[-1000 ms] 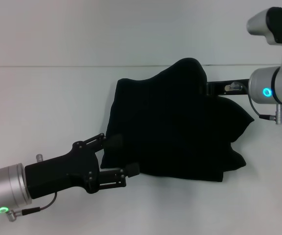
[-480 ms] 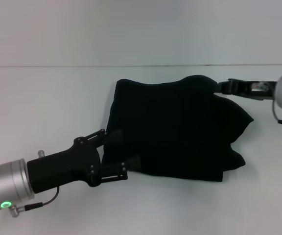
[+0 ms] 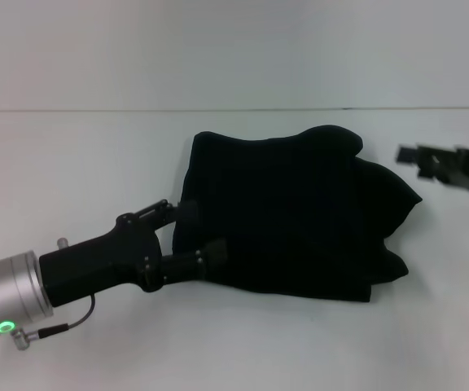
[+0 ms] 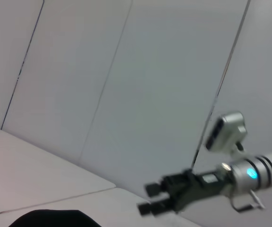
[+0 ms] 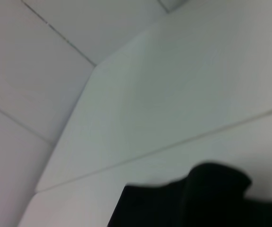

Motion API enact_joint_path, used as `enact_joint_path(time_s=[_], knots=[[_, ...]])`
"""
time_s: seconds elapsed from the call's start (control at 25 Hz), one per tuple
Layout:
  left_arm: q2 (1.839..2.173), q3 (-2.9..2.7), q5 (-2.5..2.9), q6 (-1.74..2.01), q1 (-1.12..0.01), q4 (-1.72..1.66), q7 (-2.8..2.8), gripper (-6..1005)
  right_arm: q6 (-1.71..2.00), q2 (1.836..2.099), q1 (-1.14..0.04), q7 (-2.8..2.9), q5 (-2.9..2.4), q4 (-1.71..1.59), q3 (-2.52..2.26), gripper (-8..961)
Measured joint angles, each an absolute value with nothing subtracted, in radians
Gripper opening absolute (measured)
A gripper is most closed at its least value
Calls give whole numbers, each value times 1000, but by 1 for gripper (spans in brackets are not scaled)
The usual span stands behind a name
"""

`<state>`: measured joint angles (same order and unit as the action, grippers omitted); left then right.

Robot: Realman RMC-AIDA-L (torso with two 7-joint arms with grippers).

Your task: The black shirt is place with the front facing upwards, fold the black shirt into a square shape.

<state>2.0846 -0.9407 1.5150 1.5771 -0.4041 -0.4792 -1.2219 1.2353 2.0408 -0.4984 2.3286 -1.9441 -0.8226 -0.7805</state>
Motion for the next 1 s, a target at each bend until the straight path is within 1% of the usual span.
enact_joint_path(time_s=[0.16,0.32,0.56,1.0], knots=[[2084,-927,1515,1579,-405,-482,-1225,936,1441,1999,-481,2241,-1938,-664,-587,683],[2085,-920,1515,1579,-405,-483,-1226,937,1536,1976,-456,2217,-1935,-578,-476,792],[2080,-919,1515,1575,-402,-483,-1226,937,1538,1957,-458,2217,-1934,-485,-463,792],[2078,-919,1516,1570,-406,-485,-1226,936,1553,1956,-504,2234,-1984,-432,-508,793]])
